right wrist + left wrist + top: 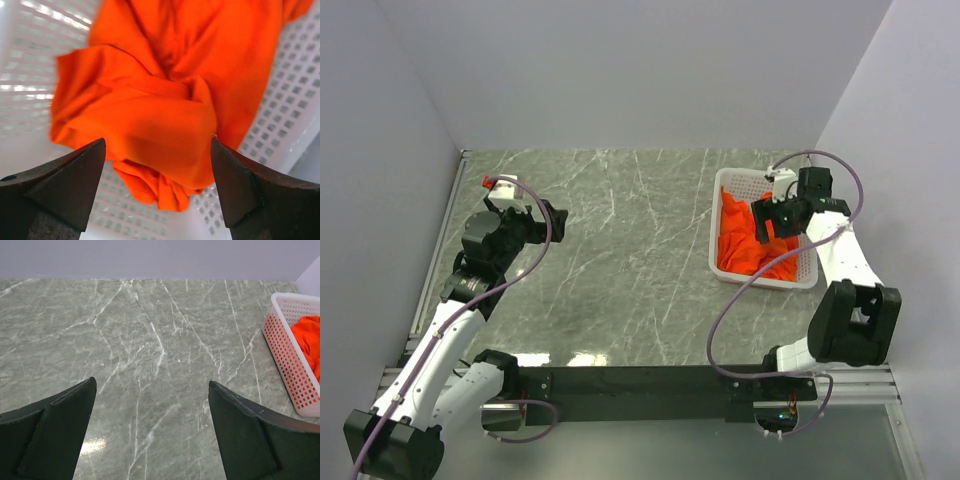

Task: Fold and stack the t-shirts
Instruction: Grab the tshirt from the pile

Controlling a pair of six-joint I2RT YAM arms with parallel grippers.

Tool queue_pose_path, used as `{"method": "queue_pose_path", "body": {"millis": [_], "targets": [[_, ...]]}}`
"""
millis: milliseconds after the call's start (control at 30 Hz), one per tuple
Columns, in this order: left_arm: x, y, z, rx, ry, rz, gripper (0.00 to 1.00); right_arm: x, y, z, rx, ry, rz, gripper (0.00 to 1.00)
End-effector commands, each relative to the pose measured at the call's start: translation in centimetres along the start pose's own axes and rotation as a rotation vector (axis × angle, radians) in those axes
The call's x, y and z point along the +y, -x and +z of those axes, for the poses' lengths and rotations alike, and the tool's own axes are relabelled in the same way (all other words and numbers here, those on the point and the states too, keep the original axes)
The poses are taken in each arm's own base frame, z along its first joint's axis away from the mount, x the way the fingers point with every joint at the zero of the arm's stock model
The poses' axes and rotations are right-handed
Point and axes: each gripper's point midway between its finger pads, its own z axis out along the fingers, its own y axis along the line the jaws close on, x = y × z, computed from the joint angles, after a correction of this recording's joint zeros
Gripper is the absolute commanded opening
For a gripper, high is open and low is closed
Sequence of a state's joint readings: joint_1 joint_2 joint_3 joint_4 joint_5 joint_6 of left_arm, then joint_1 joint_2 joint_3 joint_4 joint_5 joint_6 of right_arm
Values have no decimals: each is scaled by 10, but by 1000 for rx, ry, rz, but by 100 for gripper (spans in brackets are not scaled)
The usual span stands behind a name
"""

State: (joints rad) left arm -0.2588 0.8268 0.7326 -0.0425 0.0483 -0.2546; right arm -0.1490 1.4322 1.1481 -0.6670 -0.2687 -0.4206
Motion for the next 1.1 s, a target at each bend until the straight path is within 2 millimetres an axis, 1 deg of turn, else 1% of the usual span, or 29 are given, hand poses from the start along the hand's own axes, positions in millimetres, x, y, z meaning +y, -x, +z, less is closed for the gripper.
{"method": "queue_pose_path", "body": {"millis": [0, 67, 100, 133, 167, 200, 233, 267, 300, 333, 367, 400, 433, 467, 500, 567, 600, 667, 700, 733, 767, 800, 833, 867, 933, 967, 1000, 1033, 1067], "targets": [[-5, 13, -3, -44, -22, 16, 99, -27, -6, 6, 60, -125, -23, 90], [-5, 13, -3, -44, -24, 16, 100, -27, -7, 15, 76, -112, -16, 85], [-5, 12, -3, -42, -22, 16, 99, -28, -9, 23, 98, -101, -6, 83], [-4, 13, -3, -45, -18, 16, 99, -27, -10, 27, 112, -86, 3, 76], [-3, 12, -3, -42, -16, 16, 99, -23, -10, 31, 120, -60, 16, 72], [-3, 13, -3, -44, -14, 18, 99, -22, -9, 35, 140, -41, 28, 66], [-3, 12, -3, -44, -13, 18, 99, -19, -8, 36, 144, -20, 36, 51], [-2, 11, -3, -40, -10, 17, 99, -15, -6, 37, 138, 9, 39, 44], [-2, 12, -3, -42, -9, 19, 99, -13, -1, 34, 131, 20, 38, 37], [-2, 11, -3, -40, -10, 19, 100, -10, 3, 30, 115, 34, 34, 18], [-2, 12, -3, -42, -9, 19, 99, -8, 9, 26, 97, 47, 18, 11], [-2, 11, -3, -42, -11, 19, 99, -2, 23, 10, 43, 70, 5, 5], [-2, 12, -4, -44, -10, 19, 99, 3, 32, 0, 5, 86, -5, 0], [-2, 11, -3, -42, -11, 19, 99, 9, 43, -14, -41, 112, -28, 0], [-3, 11, -3, -41, -12, 19, 99, 23, 65, -43, -131, 146, -66, 0], [-3, 12, -3, -43, -14, 19, 99, 41, 89, -78, -230, 188, -128, 0], [-3, 12, -3, -43, -11, 21, 99, 55, 109, -113, -318, 195, -182, 0], [-2, 12, -3, -44, -10, 21, 99, 77, 128, -154, -430, 243, -244, 0], [-2, 12, -4, -44, -7, 22, 99, 85, 148, -185, -518, 242, -292, 0], [-1, 12, -3, -44, -3, 22, 99, 98, 157, -205, -574, 280, -326, 0], [0, 12, -3, -45, 1, 23, 99, 106, 166, -223, -624, 301, -343, 0], [0, 13, -3, -45, 3, 25, 99, 114, 182, -260, -712, 300, -388, 0], [1, 12, -3, -43, 9, 25, 99, 128, 188, -280, -769, 354, -425, 0], [2, 11, -3, -42, 13, 26, 99, 137, 201, -315, -867, 360, -460, 0], [3, 11, -3, -43, 17, 27, 99, 151, 210, -350, -970, 394, -510, 0], [4, 10, -3, -43, 21, 27, 99, 162, 212, -369, -1011, 455, -485, 0], [4, 11, -3, -43, 24, 29, 100, 169, 224, -402, -1126, 448, -534, 0], [5, 9, -2, -39, 26, 29, 99, 175, 227, -418, -1167, 473, -536, 0], [6, 9, -2, -37, 30, 32, 99, 185, 231, -442, -1222, 546, -538, 0]]}}
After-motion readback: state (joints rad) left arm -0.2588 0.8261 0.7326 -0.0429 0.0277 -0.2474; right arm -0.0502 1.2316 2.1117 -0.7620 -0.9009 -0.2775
